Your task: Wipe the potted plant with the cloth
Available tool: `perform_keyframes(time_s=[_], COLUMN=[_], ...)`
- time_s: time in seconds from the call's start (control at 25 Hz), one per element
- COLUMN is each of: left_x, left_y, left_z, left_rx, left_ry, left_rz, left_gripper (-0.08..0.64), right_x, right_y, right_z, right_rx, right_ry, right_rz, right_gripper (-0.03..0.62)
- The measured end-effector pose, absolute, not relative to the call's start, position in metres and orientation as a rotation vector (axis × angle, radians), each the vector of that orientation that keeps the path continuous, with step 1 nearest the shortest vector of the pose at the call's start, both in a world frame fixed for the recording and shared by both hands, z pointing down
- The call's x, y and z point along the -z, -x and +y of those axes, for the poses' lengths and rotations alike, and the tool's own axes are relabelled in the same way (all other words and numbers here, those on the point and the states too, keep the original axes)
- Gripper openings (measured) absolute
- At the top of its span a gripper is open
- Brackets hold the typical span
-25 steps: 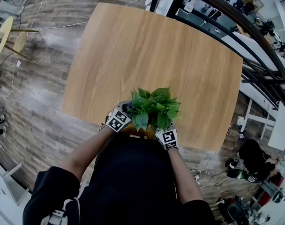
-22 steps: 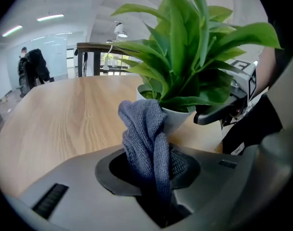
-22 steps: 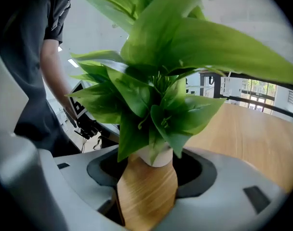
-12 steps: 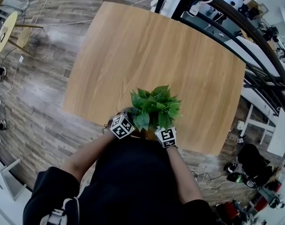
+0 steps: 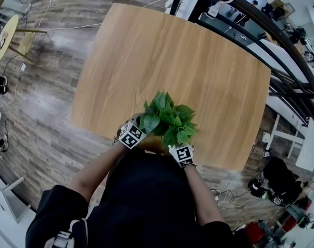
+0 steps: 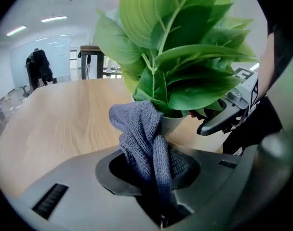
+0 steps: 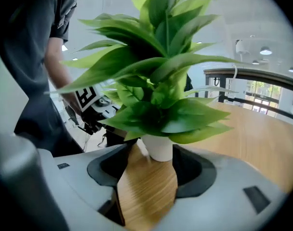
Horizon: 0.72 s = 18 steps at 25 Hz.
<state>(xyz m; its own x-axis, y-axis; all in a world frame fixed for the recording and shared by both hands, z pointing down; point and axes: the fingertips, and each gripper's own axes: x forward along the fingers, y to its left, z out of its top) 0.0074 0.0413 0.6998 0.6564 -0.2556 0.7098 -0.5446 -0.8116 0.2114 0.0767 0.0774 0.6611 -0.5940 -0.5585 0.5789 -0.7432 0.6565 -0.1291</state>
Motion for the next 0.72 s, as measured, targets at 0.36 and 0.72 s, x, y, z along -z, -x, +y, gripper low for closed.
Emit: perform_keyframes(time_s=[0.36,0.72], left_x=[-0.702,-0.695], left_y=[-0.009,-0.034], left_z=[0.027,0.074], left_rx=[-1.039,-1.013], left_ry=[-2.532,-2.591], left_rz=[-0.547,-0.352], left_gripper=[0.135,0.135], right_x=[-0.654,-0.657], right_y=[-0.076,-0.078], right_z=[0.037,0.036], right_rx=[-0.378,-0.435], right_ry=[-1.021,-1.053], right_rz=[-2.381,-2.38], right_gripper=[0.272,0.27])
